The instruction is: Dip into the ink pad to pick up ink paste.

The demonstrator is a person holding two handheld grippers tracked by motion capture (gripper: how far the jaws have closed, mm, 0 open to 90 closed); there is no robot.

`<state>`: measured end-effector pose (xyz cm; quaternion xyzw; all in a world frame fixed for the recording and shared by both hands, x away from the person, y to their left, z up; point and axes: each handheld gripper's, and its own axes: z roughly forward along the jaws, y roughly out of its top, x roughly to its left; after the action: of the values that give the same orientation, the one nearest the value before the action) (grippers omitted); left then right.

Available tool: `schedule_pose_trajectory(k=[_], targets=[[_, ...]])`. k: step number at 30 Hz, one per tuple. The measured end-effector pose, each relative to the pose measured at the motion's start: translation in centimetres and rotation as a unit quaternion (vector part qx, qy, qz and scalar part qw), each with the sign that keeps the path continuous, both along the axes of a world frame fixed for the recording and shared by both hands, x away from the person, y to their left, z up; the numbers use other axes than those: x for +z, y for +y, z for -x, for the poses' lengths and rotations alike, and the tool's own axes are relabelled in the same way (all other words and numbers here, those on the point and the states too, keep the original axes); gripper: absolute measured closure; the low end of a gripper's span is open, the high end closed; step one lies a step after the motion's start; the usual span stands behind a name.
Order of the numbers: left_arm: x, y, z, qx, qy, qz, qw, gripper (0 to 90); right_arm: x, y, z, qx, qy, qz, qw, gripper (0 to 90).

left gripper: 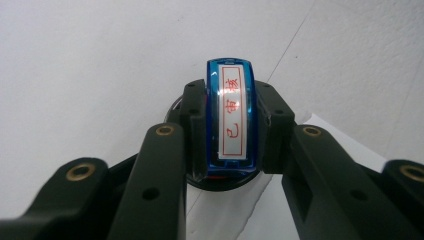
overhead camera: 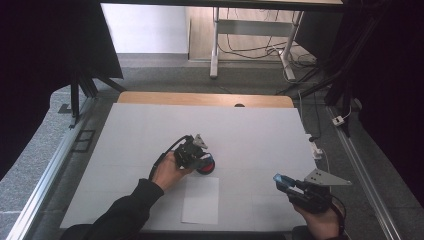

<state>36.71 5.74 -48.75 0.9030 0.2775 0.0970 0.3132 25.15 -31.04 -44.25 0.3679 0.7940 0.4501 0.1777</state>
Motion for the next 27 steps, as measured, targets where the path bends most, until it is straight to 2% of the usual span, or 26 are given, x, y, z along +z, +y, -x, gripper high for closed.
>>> schedule_pose_trajectory(k=[10, 15, 17, 20, 27], targets=[[-0.1, 1.3, -0.8, 0.001, 0.030, 0.044, 0.9986, 69.8, 0.1, -0.1, 0.0, -0.001, -0.002, -0.003, 1.0000, 68.6], [1.2, 2.2, -0.9, 0.001, 0.037, 0.083, 0.9958, 69.8, 0.1, -0.2, 0.1, -0.002, -0.003, -0.004, 1.0000, 68.6], [1.5, 2.4, -0.9, 0.001, 0.041, 0.093, 0.9948, 69.8, 0.1, -0.2, 0.1, -0.002, -0.003, -0.004, 1.0000, 68.6], [1.5, 2.6, -0.9, 0.000, 0.045, 0.097, 0.9942, 69.8, 0.1, -0.2, 0.1, -0.002, -0.003, -0.003, 1.0000, 68.6], [0.7, 2.0, -0.9, -0.007, 0.044, 0.076, 0.9961, 69.8, 0.1, -0.2, 0.1, -0.002, -0.002, -0.003, 1.0000, 68.5]])
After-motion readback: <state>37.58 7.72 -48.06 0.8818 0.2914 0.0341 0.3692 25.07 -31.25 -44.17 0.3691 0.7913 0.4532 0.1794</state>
